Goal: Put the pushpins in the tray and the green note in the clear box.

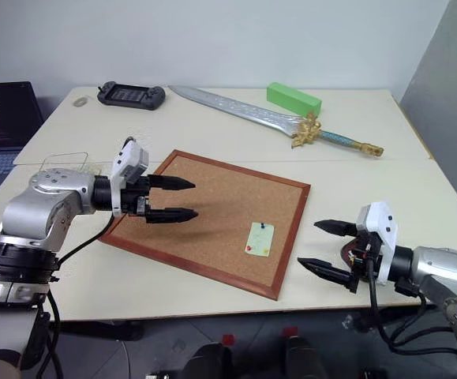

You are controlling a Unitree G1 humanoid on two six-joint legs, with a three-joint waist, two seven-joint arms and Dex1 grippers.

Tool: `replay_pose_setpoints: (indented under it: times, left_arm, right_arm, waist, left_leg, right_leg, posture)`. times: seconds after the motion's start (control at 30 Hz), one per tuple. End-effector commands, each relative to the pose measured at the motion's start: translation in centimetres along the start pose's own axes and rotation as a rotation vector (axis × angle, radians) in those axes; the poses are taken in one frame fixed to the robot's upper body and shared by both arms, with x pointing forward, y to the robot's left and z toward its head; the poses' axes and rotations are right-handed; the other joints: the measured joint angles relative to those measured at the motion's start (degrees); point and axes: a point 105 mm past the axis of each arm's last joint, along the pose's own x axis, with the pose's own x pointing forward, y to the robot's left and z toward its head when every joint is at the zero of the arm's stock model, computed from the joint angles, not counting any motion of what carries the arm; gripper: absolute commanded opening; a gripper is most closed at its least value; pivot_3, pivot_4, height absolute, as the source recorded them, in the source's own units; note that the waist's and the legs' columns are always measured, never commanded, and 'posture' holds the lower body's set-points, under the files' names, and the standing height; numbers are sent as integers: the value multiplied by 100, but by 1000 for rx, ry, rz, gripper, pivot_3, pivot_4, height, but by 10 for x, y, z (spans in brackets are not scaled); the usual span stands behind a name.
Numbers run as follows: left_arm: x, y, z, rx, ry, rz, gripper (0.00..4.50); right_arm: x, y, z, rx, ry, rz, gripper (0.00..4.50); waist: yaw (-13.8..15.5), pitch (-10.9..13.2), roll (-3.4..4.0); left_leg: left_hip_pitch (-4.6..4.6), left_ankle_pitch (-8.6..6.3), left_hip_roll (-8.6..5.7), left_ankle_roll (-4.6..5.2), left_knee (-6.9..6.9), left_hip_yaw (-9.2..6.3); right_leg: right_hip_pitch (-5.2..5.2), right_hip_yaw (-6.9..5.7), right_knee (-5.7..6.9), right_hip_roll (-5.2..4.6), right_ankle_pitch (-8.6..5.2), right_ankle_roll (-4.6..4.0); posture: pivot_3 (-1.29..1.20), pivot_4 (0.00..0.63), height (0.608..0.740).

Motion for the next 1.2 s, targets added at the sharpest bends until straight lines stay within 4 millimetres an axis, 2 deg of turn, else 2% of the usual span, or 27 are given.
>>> replay_pose_setpoints:
  times: [0.03,0.07,0.1,0.2,0.4,0.6,0.77,0.8,0.97,1.2]
  left_arm:
    - [2,12,5,74,-10,44,4459]
    - [3,14,4,79,-13,53,4097]
    - [5,16,3,77,-26,66,4048]
    - [17,24,-1,70,-97,151,3423]
    - [34,19,-16,-5,-170,223,2426]
    - [33,19,-21,-64,-213,349,1019]
    - [34,17,-24,-100,-227,392,146]
    - [36,16,-26,-105,-225,397,25]
    - [42,16,-34,-145,-210,456,9]
    - [58,13,-82,-241,-46,487,9]
  right_arm:
    - [5,-4,5,-48,-11,10,4500]
    - [6,-5,5,-50,-14,9,4500]
    - [9,-7,6,-58,-18,1,4500]
    - [16,-17,7,-69,-48,-37,4500]
    - [25,-23,4,-76,-68,-64,4500]
    - [35,-26,3,-82,-94,-85,4500]
    - [49,-26,0,-88,-105,-85,4500]
    - [52,-27,0,-88,-107,-85,4500]
    - [67,-30,-7,-97,-104,-91,4500]
    - [86,-32,-8,-99,-117,-82,4500]
  waist:
    - [-2,0,0]
    - [-4,0,0]
    - [-4,0,0]
    - [-2,0,0]
    - [-10,0,0]
    - [-1,0,0]
    - [-2,0,0]
    - [-2,0,0]
    - [-3,-1,0]
    - [-6,-1,1]
  left_leg:
    - [0,0,-1,0,0,0]
    - [0,0,-1,0,0,0]
    - [-3,0,-1,0,1,0]
    - [-4,0,0,0,2,-4]
    - [-10,0,6,0,6,-16]
    - [-13,0,15,0,7,-24]
    - [-11,0,11,0,10,-25]
    - [-10,1,10,0,9,-25]
    - [-10,1,9,-1,9,-27]
    - [-6,1,4,-1,7,-26]
  right_leg:
    - [0,0,0,0,0,0]
    - [0,0,0,0,0,0]
    - [-4,1,0,0,0,0]
    - [-5,1,1,0,1,0]
    - [-8,5,2,-13,1,0]
    - [-13,4,6,-14,2,0]
    - [-10,3,7,-15,2,1]
    - [-11,4,7,-15,2,1]
    - [-10,2,7,-14,2,1]
    - [-12,2,8,-14,3,0]
  posture:
    - [0,150,740]
    - [0,150,740]
    - [0,150,740]
    - [0,150,740]
    - [0,150,740]
    - [0,150,740]
    - [0,150,740]
    - [0,150,740]
    - [0,150,740]
    - [0,150,740]
